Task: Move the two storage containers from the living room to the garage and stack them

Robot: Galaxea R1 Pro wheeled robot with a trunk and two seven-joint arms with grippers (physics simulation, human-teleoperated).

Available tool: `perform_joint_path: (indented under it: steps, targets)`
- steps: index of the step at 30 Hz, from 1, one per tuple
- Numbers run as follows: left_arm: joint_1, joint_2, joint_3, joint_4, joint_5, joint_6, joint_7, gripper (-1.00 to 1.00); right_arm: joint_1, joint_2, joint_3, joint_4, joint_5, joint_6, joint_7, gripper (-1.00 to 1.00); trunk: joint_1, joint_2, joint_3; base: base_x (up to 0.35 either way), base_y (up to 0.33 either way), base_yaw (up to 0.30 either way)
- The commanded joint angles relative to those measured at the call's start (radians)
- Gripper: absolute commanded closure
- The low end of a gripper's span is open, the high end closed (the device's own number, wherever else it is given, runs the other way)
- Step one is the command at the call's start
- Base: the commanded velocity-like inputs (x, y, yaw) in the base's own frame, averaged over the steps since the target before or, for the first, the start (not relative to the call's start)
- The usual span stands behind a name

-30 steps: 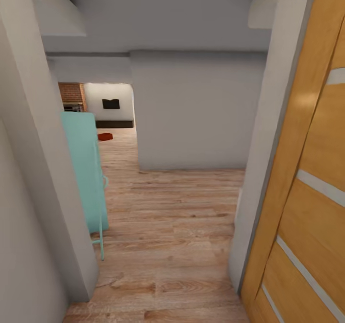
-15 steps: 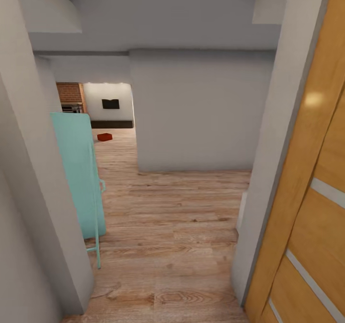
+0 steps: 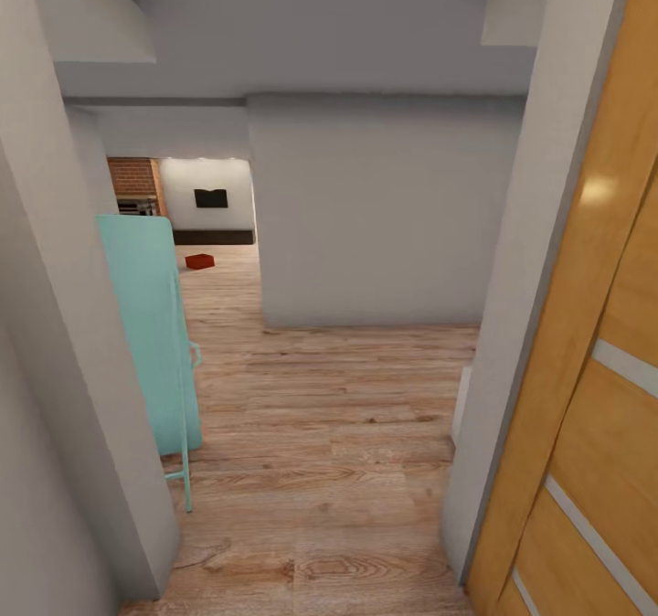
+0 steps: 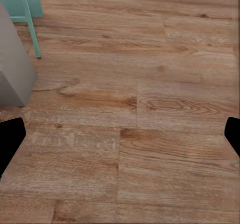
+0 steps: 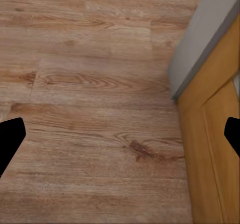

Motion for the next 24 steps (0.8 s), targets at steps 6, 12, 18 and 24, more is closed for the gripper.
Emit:
perform_joint_path:
  steps: [6, 12, 18, 24]
  targets:
    - [0.006, -0.011, -0.002, 0.004, -0.002, -0.048, 0.084, -1.0, -0.034, -0.001, 0.002, 0.004, -0.002, 0.042, -0.006, -1.0, 0.0, -0.001, 0.0, 0.0, 0.0, 0.0]
    - [0.007, -0.029, -0.003, 0.003, -0.004, -0.045, 0.112, -1.0, -0.037, -0.001, 0.0, 0.02, -0.003, 0.045, -0.007, -1.0, 0.0, -0.001, 0.0, 0.07, 0.0, 0.0]
    - [0.007, -0.032, -0.004, 0.002, -0.002, -0.035, 0.114, -1.0, -0.038, -0.001, 0.0, 0.038, -0.002, 0.044, -0.007, -1.0, 0.0, -0.001, 0.0, 0.292, 0.0, 0.0]
    - [0.007, -0.032, -0.003, 0.002, -0.002, -0.034, 0.114, -1.0, -0.038, -0.001, 0.0, 0.04, -0.002, 0.043, -0.007, -1.0, 0.0, -0.001, 0.0, 0.326, 0.0, 0.0]
